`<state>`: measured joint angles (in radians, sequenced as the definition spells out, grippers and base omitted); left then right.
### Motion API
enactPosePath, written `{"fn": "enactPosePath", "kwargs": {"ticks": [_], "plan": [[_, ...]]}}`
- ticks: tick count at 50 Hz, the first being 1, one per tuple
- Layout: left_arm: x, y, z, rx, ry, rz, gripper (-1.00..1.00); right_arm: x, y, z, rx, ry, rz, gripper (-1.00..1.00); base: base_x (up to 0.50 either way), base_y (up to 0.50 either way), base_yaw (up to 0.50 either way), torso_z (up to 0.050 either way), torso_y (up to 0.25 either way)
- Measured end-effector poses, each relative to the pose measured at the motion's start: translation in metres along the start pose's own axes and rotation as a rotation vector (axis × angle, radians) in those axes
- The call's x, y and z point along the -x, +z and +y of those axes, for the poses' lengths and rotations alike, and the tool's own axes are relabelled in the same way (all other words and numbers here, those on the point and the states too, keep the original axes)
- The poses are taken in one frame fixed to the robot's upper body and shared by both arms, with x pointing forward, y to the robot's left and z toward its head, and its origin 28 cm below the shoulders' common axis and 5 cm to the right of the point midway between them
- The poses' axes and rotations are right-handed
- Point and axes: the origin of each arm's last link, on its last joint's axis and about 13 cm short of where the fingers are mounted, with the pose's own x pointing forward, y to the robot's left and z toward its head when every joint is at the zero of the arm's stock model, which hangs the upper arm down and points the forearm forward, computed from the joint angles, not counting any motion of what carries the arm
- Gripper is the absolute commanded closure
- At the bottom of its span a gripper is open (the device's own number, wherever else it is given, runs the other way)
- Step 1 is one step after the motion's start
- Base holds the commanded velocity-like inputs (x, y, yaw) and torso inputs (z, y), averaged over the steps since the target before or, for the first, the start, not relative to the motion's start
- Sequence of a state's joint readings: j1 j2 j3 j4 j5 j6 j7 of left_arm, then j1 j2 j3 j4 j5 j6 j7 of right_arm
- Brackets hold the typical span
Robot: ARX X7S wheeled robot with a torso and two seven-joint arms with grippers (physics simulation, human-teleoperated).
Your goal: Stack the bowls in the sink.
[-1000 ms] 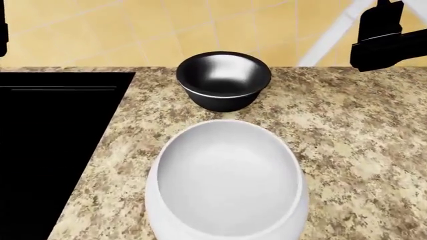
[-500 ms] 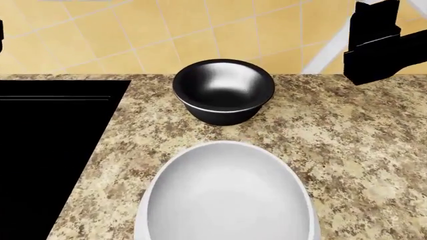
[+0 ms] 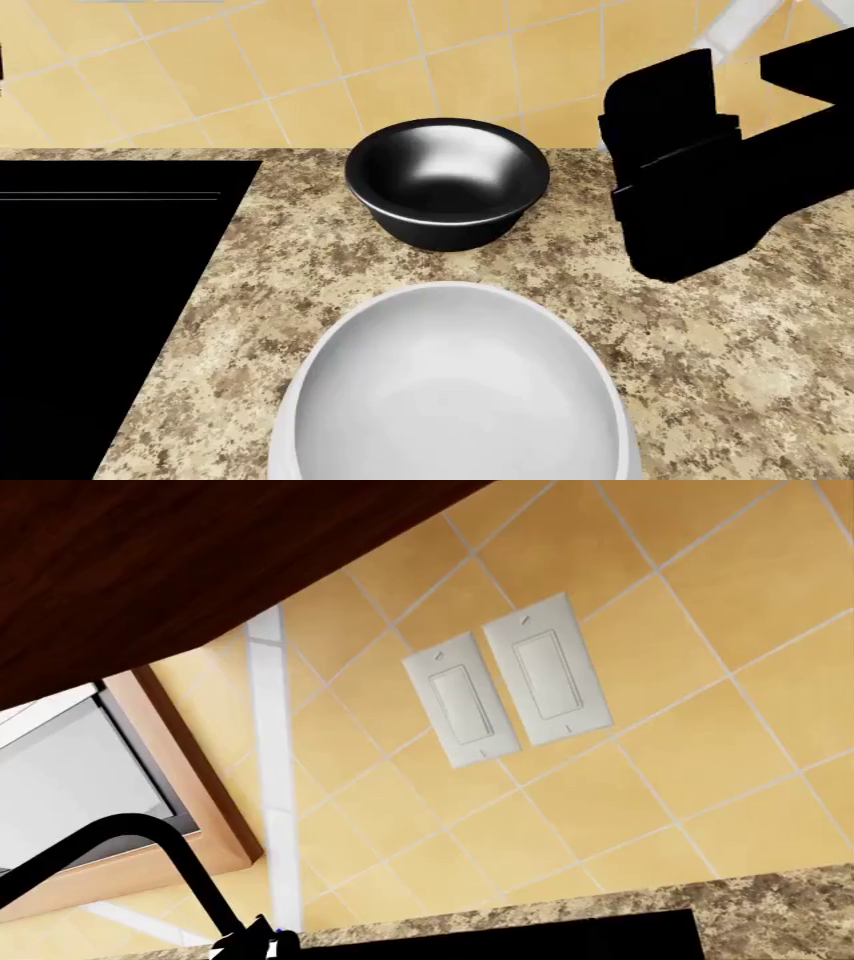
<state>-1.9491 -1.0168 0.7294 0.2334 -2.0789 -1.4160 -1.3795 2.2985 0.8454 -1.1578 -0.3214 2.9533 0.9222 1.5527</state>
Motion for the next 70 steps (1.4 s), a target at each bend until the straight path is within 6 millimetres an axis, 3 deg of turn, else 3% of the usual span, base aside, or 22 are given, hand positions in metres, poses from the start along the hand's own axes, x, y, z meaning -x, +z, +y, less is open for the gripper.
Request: {"fn": "enactPosePath", "kwargs": {"ticks": [26,70], "plan": [[-0.001,-0.003,0.000,-0.001,0.004,0.007,-1.00,-0.021,0.004,0.030,0.186,0.075,0.164,-1.00,0.00,0.00,0.00,0.000,0.000],[-0.003,-0.006,-0.002,0.000,0.004,0.013,-1.00,-0.060,-0.032,0.039,0.315,0.108,0.358,-1.00,0.00,0.00,0.00,0.000,0.000]]}}
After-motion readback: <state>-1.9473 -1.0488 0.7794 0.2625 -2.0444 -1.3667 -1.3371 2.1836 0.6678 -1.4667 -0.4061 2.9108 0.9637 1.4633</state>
